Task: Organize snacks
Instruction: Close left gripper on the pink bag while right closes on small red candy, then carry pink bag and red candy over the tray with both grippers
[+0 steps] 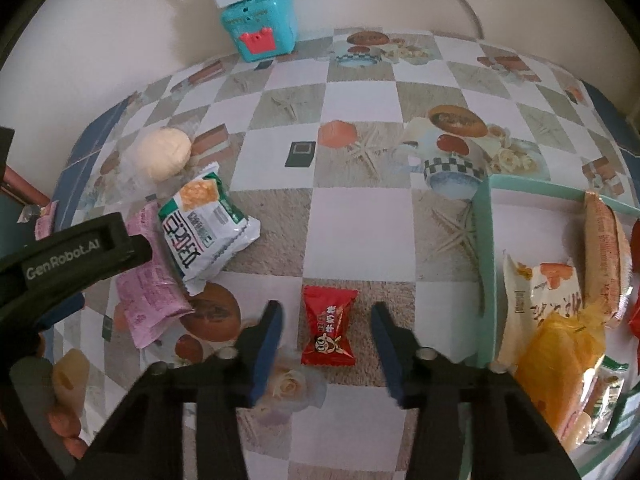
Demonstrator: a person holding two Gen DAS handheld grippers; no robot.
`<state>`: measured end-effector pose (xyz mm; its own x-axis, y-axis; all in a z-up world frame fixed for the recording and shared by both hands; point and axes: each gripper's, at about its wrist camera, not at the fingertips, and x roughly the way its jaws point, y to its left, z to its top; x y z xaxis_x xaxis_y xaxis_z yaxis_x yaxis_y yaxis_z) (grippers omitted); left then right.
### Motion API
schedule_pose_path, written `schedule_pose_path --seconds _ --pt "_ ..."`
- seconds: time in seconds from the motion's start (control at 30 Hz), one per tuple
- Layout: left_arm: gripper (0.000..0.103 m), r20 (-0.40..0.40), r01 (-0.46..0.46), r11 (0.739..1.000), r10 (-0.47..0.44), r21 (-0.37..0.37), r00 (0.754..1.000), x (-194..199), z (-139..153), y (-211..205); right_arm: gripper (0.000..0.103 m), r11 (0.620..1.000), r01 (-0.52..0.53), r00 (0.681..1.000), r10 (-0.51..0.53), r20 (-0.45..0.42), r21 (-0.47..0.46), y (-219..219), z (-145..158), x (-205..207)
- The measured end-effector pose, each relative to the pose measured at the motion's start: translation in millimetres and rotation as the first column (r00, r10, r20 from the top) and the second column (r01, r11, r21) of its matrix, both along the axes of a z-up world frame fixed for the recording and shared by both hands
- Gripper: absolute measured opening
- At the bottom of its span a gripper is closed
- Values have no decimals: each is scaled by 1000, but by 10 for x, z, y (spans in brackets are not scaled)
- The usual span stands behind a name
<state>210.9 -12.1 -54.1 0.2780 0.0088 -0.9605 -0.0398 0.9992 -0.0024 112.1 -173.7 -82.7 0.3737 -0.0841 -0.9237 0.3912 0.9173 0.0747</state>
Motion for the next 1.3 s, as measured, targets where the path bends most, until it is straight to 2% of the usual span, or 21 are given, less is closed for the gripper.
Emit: schedule_pose_path --seconds 0.07,0.13,0.17,0.27,0.3,0.33,0.57,0.8,1.0,1.1,1.3 --pt "94 2 8 1000 -8 8 1000 -3 -7 -37 39 1000 -3 1000 3 0 -9 6 -10 9" --pt "79 -3 13 1000 -13 8 1000 -4 -19 -60 36 1000 -9 1000 9 0 -13 14 -8 11" --pt "77 -8 15 1000 -15 4 1000 -4 -31 -66 30 1000 -10 1000 10 2 -10 14 -5 11" --pt "66 -11 15 1000 -15 -15 1000 -27 -31 -61 26 1000 -16 1000 16 -2 -19 21 -12 11" --pt "52 -11 15 1000 -15 -28 1000 -23 -26 -58 25 1000 -18 1000 18 -1 -23 27 -13 17" --pt "43 -12 14 999 -14 -35 1000 -21 -21 -56 25 999 -20 1000 21 1 -29 29 -5 12" --pt "39 -9 7 999 -7 -44 1000 -45 32 -76 24 999 -30 999 31 23 -30 20 61 -19" --pt "39 13 -29 998 30 -49 999 -137 243 33 21 999 -44 999 44 12 -26 32 9 -31" --pt "39 15 -40 998 41 -43 999 -161 239 94 21 997 -57 998 58 4 -44 58 -32 -38" --pt "39 7 -46 998 47 -51 999 -192 254 124 18 997 -57 998 57 4 -44 57 -21 -30" --pt "39 28 -52 997 54 -57 998 -304 395 139 18 998 -52 997 54 51 -48 47 198 -120"
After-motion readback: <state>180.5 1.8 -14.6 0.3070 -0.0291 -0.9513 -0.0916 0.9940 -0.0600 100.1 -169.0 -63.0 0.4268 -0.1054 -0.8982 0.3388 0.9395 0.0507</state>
